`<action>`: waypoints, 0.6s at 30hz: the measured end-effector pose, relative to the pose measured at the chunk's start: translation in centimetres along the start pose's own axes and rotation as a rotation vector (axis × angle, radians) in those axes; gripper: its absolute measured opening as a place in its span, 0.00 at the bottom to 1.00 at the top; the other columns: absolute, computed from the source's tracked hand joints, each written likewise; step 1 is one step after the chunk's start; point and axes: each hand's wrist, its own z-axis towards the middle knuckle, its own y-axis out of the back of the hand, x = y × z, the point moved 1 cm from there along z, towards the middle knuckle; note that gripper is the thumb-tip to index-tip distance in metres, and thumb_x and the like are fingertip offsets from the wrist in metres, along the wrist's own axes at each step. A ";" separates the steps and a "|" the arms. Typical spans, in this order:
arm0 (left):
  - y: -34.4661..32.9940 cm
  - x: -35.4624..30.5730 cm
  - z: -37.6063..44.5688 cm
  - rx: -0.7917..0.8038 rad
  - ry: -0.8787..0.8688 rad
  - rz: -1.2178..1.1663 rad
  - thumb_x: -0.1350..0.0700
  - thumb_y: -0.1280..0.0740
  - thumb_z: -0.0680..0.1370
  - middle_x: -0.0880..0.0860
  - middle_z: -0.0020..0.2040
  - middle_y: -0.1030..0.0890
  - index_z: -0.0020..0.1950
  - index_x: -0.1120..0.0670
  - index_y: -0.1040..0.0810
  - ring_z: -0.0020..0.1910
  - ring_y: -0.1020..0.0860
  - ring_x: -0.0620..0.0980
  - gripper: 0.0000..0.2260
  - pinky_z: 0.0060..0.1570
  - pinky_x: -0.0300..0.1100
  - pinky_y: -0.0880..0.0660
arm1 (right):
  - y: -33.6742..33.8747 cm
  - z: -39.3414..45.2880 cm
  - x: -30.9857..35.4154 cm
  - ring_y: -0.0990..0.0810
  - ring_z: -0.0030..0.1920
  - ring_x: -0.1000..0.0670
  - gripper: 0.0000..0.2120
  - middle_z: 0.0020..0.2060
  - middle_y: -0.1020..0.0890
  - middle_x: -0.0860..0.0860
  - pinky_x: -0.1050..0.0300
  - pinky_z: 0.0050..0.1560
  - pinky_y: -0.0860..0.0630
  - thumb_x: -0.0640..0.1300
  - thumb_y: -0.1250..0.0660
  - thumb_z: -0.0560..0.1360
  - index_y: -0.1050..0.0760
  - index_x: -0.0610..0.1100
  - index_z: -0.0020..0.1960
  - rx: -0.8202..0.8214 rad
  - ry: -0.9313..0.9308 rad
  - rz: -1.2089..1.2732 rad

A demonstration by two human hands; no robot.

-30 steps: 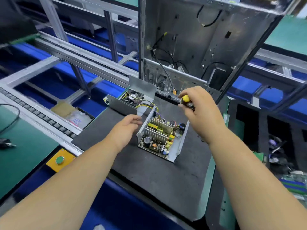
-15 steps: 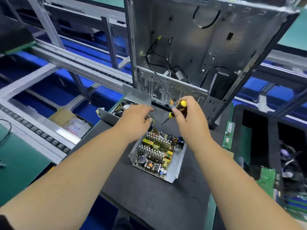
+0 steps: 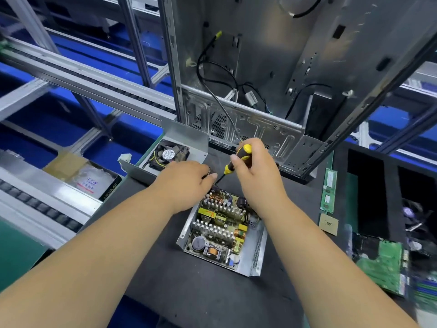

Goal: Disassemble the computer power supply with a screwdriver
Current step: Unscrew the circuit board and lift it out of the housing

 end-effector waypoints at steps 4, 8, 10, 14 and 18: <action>0.8 0.3 0.5 0.115 0.052 -0.144 0.42 0.54 0.84 0.51 0.45 0.23 0.48 0.51 0.25 0.50 0.24 0.53 0.23 0.51 0.49 0.30 | -0.4 0.2 0.1 0.26 0.40 0.55 0.05 0.43 0.24 0.54 0.59 0.36 0.34 0.51 0.38 0.81 0.34 0.54 0.53 0.038 0.036 -0.054; 0.9 -0.3 0.8 0.187 0.089 0.026 0.32 0.49 0.79 0.47 0.39 0.25 0.46 0.49 0.29 0.42 0.26 0.49 0.22 0.49 0.50 0.33 | -0.3 0.3 0.2 0.25 0.41 0.55 0.05 0.44 0.23 0.55 0.58 0.36 0.31 0.51 0.38 0.81 0.35 0.54 0.53 0.052 0.043 -0.063; 0.6 -0.8 0.8 0.171 0.092 0.170 0.36 0.45 0.80 0.50 0.46 0.23 0.54 0.50 0.28 0.48 0.25 0.54 0.18 0.56 0.52 0.34 | -0.1 0.1 0.1 0.24 0.42 0.53 0.05 0.44 0.22 0.53 0.56 0.38 0.28 0.50 0.38 0.81 0.34 0.54 0.54 0.036 0.027 -0.059; 0.6 -1.6 0.7 0.106 0.021 0.190 0.50 0.42 0.81 0.54 0.50 0.23 0.53 0.54 0.30 0.43 0.30 0.55 0.08 0.45 0.46 0.36 | 1.4 -0.5 -0.4 0.26 0.38 0.56 0.05 0.42 0.22 0.55 0.57 0.36 0.31 0.49 0.37 0.81 0.34 0.55 0.53 -0.032 -0.001 -0.023; 1.3 -3.1 1.5 0.109 -0.105 0.182 0.54 0.42 0.81 0.51 0.43 0.31 0.49 0.53 0.33 0.42 0.31 0.54 0.03 0.41 0.46 0.33 | 4.2 -1.4 -1.0 0.24 0.42 0.59 0.05 0.40 0.22 0.57 0.64 0.38 0.31 0.48 0.36 0.80 0.32 0.55 0.52 -0.140 -0.032 0.078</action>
